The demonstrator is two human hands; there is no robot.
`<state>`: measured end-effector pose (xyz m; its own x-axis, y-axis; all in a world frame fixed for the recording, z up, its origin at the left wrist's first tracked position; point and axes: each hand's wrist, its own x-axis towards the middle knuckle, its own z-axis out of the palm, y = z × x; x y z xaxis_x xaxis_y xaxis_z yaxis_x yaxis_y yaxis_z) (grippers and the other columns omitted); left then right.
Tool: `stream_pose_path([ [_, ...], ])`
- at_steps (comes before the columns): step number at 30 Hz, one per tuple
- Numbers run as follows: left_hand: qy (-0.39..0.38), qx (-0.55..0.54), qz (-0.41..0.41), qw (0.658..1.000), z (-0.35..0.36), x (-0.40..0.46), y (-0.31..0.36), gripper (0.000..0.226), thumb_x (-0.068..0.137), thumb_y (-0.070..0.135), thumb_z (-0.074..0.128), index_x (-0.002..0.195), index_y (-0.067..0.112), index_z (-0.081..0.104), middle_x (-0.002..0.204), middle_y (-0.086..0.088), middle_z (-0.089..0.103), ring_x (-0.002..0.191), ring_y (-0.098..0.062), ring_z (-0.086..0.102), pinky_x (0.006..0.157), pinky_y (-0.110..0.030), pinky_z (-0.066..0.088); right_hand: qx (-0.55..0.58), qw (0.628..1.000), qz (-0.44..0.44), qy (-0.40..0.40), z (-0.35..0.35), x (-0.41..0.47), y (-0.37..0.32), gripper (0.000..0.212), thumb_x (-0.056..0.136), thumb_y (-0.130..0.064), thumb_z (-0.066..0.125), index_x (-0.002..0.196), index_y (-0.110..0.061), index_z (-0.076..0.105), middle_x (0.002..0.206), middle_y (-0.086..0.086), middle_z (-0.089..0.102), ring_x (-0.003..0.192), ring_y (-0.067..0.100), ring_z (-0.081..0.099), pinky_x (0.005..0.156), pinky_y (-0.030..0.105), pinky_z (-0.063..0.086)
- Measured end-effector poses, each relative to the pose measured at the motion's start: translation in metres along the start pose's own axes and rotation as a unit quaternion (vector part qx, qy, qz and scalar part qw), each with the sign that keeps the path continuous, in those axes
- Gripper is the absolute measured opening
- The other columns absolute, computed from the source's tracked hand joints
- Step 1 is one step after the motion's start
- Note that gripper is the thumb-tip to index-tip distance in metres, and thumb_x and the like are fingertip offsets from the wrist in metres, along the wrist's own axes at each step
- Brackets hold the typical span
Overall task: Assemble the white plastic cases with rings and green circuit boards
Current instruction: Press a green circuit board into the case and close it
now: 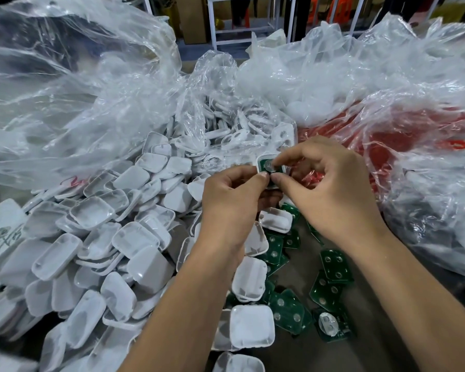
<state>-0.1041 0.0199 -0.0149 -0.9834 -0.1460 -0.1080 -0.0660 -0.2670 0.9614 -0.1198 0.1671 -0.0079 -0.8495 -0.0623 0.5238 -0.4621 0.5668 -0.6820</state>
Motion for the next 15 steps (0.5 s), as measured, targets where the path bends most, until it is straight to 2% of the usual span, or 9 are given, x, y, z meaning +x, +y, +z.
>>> stream_pose_path([
  [5,-0.002,0.016,-0.002,1.0,-0.002,0.0,0.005,0.026,0.097,0.002,0.066,0.075,0.011,0.077,0.075,-0.015,0.074,0.063,-0.022,0.07,0.057,-0.023,0.057,0.012,1.0,0.0,-0.006,-0.002,0.001,0.002,0.016,0.083,-0.025,0.087,0.096,-0.028,0.079,0.091,-0.006,0.072,0.072,0.011,0.068,0.07,0.033,0.058],
  [7,-0.006,0.028,-0.003,1.0,-0.003,0.0,0.007,0.029,0.096,0.002,0.066,0.072,0.014,0.078,0.075,-0.014,0.075,0.062,-0.021,0.071,0.056,-0.023,0.056,0.013,1.0,0.0,-0.016,-0.004,0.002,0.003,0.014,0.083,-0.027,0.086,0.094,-0.031,0.078,0.089,-0.008,0.071,0.07,0.012,0.067,0.068,0.035,0.058],
  [9,-0.011,0.037,-0.006,0.999,-0.003,-0.001,0.008,0.022,0.096,0.004,0.066,0.079,0.012,0.077,0.076,-0.013,0.075,0.066,-0.022,0.072,0.061,-0.026,0.058,0.006,1.0,-0.009,-0.024,-0.005,0.002,0.003,0.015,0.081,-0.03,0.086,0.093,-0.033,0.076,0.087,-0.007,0.069,0.069,0.012,0.065,0.067,0.034,0.056],
  [10,-0.013,0.038,-0.008,0.999,-0.003,-0.001,0.008,0.02,0.097,0.004,0.067,0.08,0.012,0.076,0.077,-0.012,0.074,0.069,-0.023,0.073,0.063,-0.028,0.06,0.001,1.0,-0.015,-0.026,-0.006,0.003,0.003,0.016,0.081,-0.03,0.085,0.093,-0.033,0.076,0.087,-0.007,0.068,0.069,0.012,0.065,0.067,0.032,0.055],
  [13,-0.025,0.017,-0.019,0.999,-0.003,-0.002,0.009,0.037,0.097,0.003,0.065,0.067,0.02,0.077,0.074,-0.009,0.073,0.071,-0.023,0.074,0.07,-0.031,0.063,-0.021,0.999,-0.032,-0.036,-0.005,0.004,0.005,0.017,0.082,-0.026,0.086,0.096,-0.026,0.077,0.087,-0.009,0.065,0.074,0.009,0.063,0.068,0.019,0.051],
  [15,-0.034,-0.021,-0.036,0.999,-0.002,-0.003,0.011,0.034,0.099,0.002,0.062,0.071,0.015,0.077,0.076,-0.011,0.072,0.072,-0.022,0.074,0.07,-0.03,0.063,-0.042,0.997,-0.043,-0.043,-0.004,0.004,0.006,0.017,0.083,-0.021,0.086,0.098,-0.022,0.077,0.089,-0.008,0.062,0.074,0.007,0.061,0.069,0.011,0.046],
])
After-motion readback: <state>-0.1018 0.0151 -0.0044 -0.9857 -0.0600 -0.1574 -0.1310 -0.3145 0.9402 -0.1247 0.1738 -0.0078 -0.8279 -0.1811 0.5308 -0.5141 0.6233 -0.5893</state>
